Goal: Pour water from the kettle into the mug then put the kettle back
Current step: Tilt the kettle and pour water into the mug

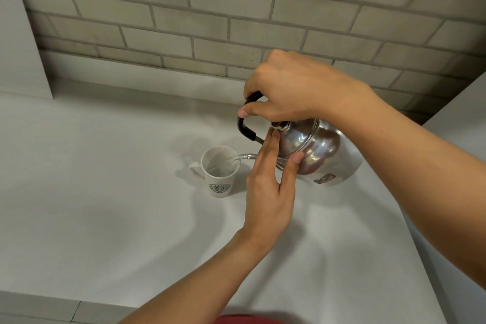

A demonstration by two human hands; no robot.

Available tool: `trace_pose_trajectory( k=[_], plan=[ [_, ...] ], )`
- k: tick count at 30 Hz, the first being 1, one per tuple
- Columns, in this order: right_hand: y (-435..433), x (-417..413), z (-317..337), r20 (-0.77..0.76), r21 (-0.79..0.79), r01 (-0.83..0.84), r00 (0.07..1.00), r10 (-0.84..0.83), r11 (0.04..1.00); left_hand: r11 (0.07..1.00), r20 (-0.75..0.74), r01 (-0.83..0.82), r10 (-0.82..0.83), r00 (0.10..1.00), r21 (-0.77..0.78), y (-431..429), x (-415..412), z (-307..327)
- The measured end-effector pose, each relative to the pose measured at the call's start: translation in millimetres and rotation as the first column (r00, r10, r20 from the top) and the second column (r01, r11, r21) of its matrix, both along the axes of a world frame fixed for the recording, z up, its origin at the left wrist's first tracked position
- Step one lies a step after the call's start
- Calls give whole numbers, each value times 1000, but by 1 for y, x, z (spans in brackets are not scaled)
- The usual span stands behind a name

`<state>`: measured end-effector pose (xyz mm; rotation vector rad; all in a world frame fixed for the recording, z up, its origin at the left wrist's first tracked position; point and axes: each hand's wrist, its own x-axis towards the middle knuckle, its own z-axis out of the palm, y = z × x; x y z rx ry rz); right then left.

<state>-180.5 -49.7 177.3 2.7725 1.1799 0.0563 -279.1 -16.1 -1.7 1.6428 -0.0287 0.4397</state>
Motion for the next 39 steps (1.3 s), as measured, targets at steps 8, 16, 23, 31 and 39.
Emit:
trace_pose_trajectory(
  k=[8, 16, 23, 31, 39],
  plan=[
    [2, 2, 0, 15, -14, 7, 1000, -7, 1000, 999, -10, -13, 13, 1000, -31, -2, 1, 2],
    [3, 4, -1, 23, -13, 12, 1000, -11, 1000, 999, -16, -26, 26, 1000, -33, -2, 0, 3],
    [6, 5, 0, 24, -27, 4, 1000, -4, 1000, 998, -10, -20, 19, 1000, -55, -1, 0, 2],
    [9, 7, 0, 19, -28, -7, 1000, 7, 1000, 997, 1, -16, 16, 1000, -75, -1, 2, 1],
    [13, 6, 1, 22, -46, -9, 1000, 10, 999, 996, 0, -21, 21, 1000, -92, 0, 3, -1]
  ],
)
